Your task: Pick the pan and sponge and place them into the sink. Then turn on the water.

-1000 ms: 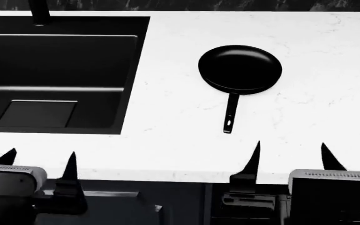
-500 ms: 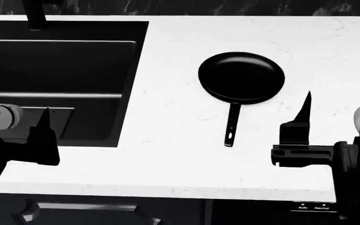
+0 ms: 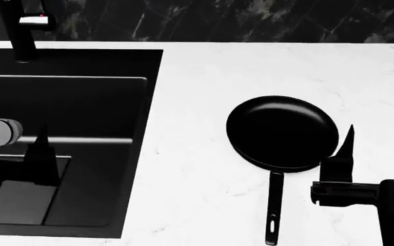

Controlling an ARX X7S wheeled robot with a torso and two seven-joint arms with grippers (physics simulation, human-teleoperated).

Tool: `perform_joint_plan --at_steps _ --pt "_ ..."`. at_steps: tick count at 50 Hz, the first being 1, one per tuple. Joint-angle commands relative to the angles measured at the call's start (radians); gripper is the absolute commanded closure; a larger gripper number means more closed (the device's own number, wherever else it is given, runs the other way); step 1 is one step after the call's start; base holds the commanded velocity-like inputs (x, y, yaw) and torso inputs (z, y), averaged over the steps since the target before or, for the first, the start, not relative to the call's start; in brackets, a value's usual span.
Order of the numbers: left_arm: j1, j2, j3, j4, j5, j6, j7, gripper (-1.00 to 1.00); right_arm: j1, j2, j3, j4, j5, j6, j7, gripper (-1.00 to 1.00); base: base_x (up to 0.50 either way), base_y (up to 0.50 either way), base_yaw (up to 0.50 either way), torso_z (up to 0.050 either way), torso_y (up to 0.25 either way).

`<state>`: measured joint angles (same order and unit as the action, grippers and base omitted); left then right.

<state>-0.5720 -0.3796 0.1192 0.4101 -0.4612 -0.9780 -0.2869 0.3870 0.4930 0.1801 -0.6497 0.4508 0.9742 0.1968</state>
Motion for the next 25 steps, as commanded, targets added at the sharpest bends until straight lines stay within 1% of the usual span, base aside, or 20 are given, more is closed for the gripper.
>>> perform_joint_plan --at_steps 1,6,12,13,17,18,19,20,21,22,23,24,25 --pt "0.018 -0.005 0.004 -0.007 0.003 0.017 0.001 -1.00 -0.055 0.000 0.013 0.001 0.002 -0.019 -0.007 -1.00 0.48 0.19 0.00 0.000 0.000" --pt "0.034 -0.013 -0.004 -0.002 -0.004 0.022 0.007 -1.00 -0.058 0.009 0.042 -0.032 0.019 0.015 0.003 -1.00 0.46 0.25 0.00 0.000 0.003" --pt "0.024 -0.006 0.011 -0.010 0.005 0.024 -0.001 -1.00 -0.087 0.005 0.049 -0.070 0.038 0.049 0.011 -1.00 0.37 0.40 0.00 0.000 0.000" --pt "0.033 -0.016 -0.001 -0.001 -0.003 0.024 0.005 -1.00 -0.088 0.006 0.050 -0.084 0.043 0.063 0.016 -1.00 0.25 0.42 0.00 0.000 0.000" --pt "0.030 -0.011 0.008 -0.010 0.001 0.030 0.004 -1.00 -0.122 -0.005 0.064 -0.104 0.047 0.060 0.022 -1.00 0.10 0.42 0.00 0.000 0.000" --pt "0.028 -0.009 0.012 -0.012 0.003 0.030 0.003 -1.00 -0.126 -0.022 0.092 -0.113 0.063 0.063 0.025 -1.00 0.00 0.00 0.00 0.000 0.000" --pt "0.029 -0.012 0.011 -0.011 0.002 0.029 0.003 -1.00 -0.119 -0.024 0.111 -0.125 0.082 0.099 0.033 -1.00 0.00 0.00 0.00 0.000 0.000" --pt "0.028 -0.013 0.010 -0.013 0.002 0.031 0.005 -1.00 -0.091 -0.007 0.099 -0.129 0.116 0.231 0.052 -1.00 0.00 0.00 0.00 0.000 0.000" --pt "0.029 -0.019 0.006 -0.013 -0.001 0.030 0.009 -1.00 -0.082 -0.029 0.139 -0.149 0.140 0.234 0.052 -1.00 0.00 0.00 0.00 0.000 0.000" --pt "0.030 -0.019 0.007 -0.013 -0.001 0.032 0.010 -1.00 -0.060 -0.019 0.130 -0.158 0.166 0.319 0.063 -1.00 0.00 0.00 0.00 0.000 0.000" --pt "0.035 -0.024 0.001 -0.009 -0.004 0.035 0.014 -1.00 -0.054 -0.038 0.151 -0.164 0.189 0.333 0.057 -1.00 0.00 0.00 0.00 0.000 0.000" --pt "0.037 -0.020 0.006 -0.013 -0.002 0.040 0.012 -1.00 -0.040 -0.066 0.198 -0.177 0.219 0.376 0.068 -1.00 0.00 0.00 0.00 0.000 0.000" --pt "0.042 -0.021 0.005 -0.015 -0.002 0.045 0.014 -1.00 -0.028 -0.066 0.205 -0.195 0.247 0.441 0.074 -1.00 0.00 0.00 0.00 0.000 0.000"
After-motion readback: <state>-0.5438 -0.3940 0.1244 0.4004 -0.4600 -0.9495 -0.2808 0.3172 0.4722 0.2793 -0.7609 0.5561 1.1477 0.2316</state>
